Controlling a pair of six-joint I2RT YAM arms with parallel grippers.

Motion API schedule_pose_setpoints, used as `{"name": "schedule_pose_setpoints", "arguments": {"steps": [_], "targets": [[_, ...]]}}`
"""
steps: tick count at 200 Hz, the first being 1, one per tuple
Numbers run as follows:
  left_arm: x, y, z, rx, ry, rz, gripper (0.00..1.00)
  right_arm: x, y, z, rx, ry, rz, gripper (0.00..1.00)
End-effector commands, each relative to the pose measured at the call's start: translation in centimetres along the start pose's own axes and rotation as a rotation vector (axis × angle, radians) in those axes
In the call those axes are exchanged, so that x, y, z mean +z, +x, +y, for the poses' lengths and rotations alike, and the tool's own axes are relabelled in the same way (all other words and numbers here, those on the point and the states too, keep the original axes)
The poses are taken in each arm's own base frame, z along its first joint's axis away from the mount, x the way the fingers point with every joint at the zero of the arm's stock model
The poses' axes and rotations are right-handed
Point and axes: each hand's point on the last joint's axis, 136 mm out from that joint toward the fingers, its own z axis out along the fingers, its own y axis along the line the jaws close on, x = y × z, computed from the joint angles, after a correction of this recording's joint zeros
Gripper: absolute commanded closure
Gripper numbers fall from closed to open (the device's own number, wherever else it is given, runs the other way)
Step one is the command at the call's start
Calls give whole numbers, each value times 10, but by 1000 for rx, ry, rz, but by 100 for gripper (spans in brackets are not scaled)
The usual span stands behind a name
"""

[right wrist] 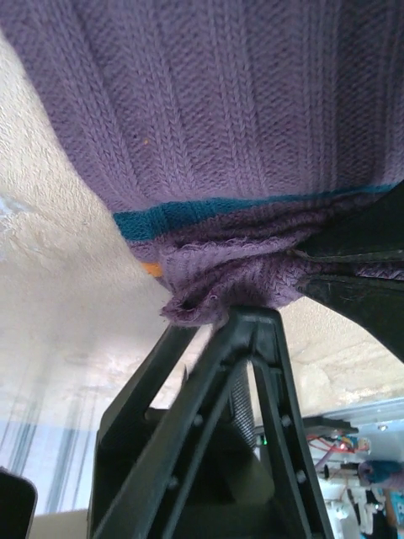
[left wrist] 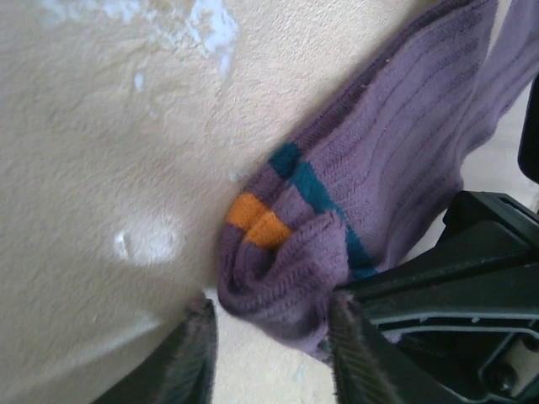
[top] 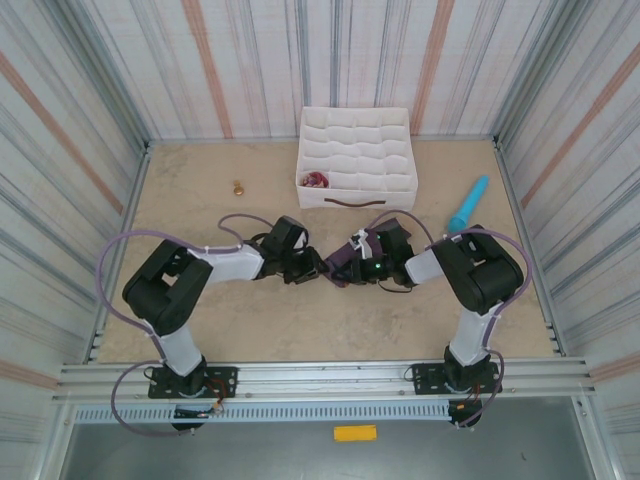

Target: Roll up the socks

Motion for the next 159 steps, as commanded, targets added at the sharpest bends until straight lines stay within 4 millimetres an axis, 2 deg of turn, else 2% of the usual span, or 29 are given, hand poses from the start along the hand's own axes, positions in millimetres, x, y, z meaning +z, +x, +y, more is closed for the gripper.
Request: {"name": "schedule_pose_setpoints", "arguments": {"steps": [1, 34, 43, 60, 83, 99, 128, 159], "targets": [[7, -5, 6, -42, -36, -17, 69, 2, 19, -22, 113, 40, 34, 100], [7, -7, 14, -52, -92, -8, 82, 2, 19, -20, 107, 21, 29, 100], [6, -10, 14, -51, -104, -4, 88, 1, 19, -19, 95, 22, 27, 100], [4, -15, 10, -33, -113, 9, 100, -2, 19, -19, 59, 61, 27, 88], [-6, -18, 4, 8, -146, 48, 100, -10, 13, -16, -9, 130, 5, 78], [-17, -21, 2, 28, -166, 65, 100, -16, 10, -10, -84, 209, -2, 68], [-29, -24, -2, 24, -147, 119, 100, -21, 6, 9, -309, 405, -27, 51], [-34, -20, -6, 32, -155, 166, 100, -26, 0, 31, -556, 610, -122, 41]]}}
